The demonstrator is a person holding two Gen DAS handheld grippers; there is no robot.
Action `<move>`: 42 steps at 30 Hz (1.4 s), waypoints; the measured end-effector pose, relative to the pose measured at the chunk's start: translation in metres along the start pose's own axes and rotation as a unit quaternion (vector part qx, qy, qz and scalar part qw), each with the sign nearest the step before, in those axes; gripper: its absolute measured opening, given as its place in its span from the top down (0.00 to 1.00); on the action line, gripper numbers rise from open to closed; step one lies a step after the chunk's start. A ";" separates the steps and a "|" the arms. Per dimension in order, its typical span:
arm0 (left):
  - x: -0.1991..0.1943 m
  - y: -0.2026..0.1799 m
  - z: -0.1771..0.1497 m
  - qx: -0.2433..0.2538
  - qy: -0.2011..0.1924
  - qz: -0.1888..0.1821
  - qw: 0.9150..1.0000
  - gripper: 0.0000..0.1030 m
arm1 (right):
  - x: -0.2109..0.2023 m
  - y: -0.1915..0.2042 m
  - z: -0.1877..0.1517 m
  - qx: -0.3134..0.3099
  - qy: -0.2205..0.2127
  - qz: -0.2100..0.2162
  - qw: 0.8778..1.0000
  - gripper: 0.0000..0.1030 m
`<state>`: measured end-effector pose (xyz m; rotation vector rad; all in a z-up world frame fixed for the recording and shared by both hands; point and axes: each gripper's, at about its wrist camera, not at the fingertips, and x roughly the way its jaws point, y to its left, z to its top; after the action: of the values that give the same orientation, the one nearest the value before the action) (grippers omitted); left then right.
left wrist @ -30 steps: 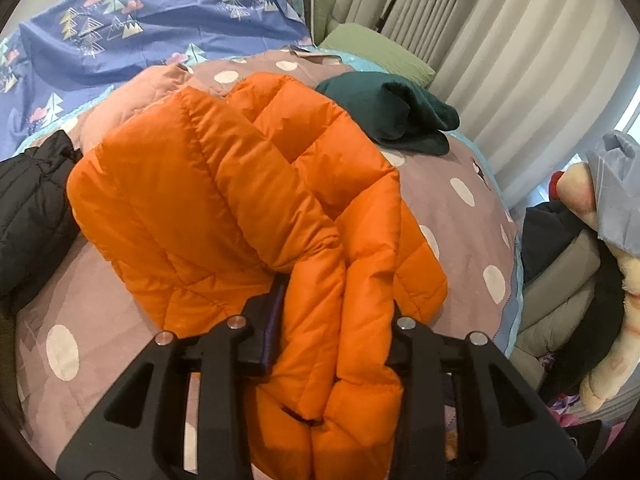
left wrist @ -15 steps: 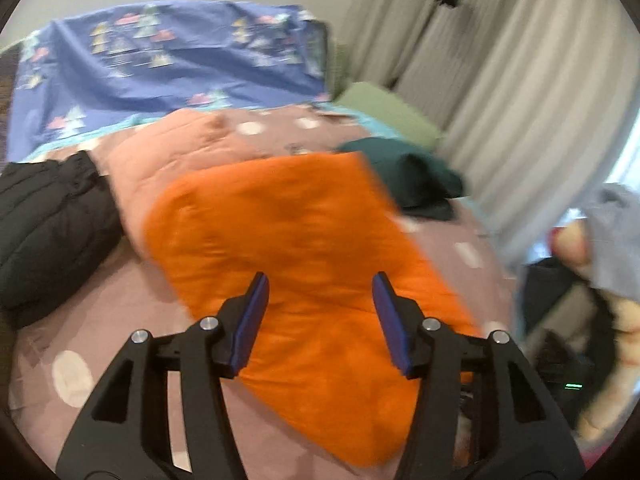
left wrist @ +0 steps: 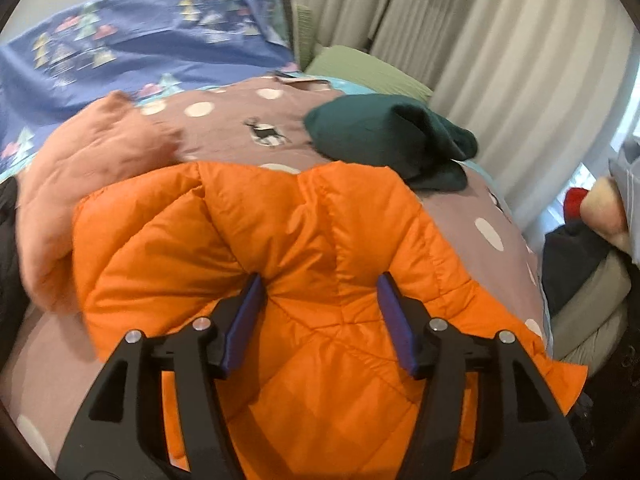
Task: Fold large clothes
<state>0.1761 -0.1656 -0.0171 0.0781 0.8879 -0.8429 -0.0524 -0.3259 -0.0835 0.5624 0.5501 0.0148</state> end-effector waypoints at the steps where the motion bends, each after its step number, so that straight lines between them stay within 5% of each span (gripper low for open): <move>1: 0.007 -0.005 0.000 0.008 0.000 -0.007 1.000 0.41 | 0.005 -0.010 0.000 0.017 0.006 0.006 1.000 0.58; 2: 0.014 -0.008 0.000 0.015 0.000 -0.012 1.000 0.41 | 0.010 -0.020 -0.002 0.038 0.015 0.012 0.999 0.69; 5: 0.032 -0.016 -0.004 0.026 -0.001 -0.024 0.999 0.41 | 0.023 -0.047 -0.015 0.082 0.034 0.006 0.996 0.74; 9: 0.058 -0.034 -0.011 0.070 0.005 0.005 0.997 0.38 | 0.031 -0.051 -0.026 0.055 0.048 -0.018 0.997 0.74; 12: 0.066 -0.042 -0.011 0.087 0.014 0.031 0.996 0.38 | 0.026 -0.048 -0.016 0.036 0.046 -0.034 0.998 0.64; 19: 0.067 -0.040 -0.008 0.082 0.016 0.026 0.996 0.38 | -0.019 -0.016 0.006 -0.080 -0.046 -0.076 0.993 0.58; 22: 0.068 -0.040 -0.009 0.090 0.017 0.033 0.995 0.38 | -0.007 -0.005 0.008 -0.116 -0.047 -0.049 0.991 0.69; 26: 0.069 -0.038 -0.009 0.091 0.016 0.031 0.995 0.37 | 0.049 -0.043 -0.001 -0.062 0.024 -0.132 0.989 1.00; 28: 0.070 -0.036 -0.008 0.087 0.017 0.020 0.996 0.36 | 0.064 -0.071 -0.007 0.012 0.058 -0.108 0.992 1.00; 31: 0.069 -0.040 -0.005 0.095 0.018 0.030 0.995 0.36 | 0.063 -0.069 -0.003 0.007 0.063 -0.111 0.992 1.00; 37: 0.057 -0.052 0.032 0.094 -0.002 -0.005 0.996 0.72 | 0.066 -0.064 -0.007 -0.005 0.064 -0.116 0.991 1.00; 42: 0.106 -0.062 0.050 0.153 0.045 0.074 0.984 0.74 | 0.054 -0.063 -0.015 -0.004 0.062 -0.113 0.992 1.00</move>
<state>0.2031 -0.2931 -0.0430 0.4478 0.8197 -0.8361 -0.0217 -0.3636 -0.1527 0.4898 0.7322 -0.1644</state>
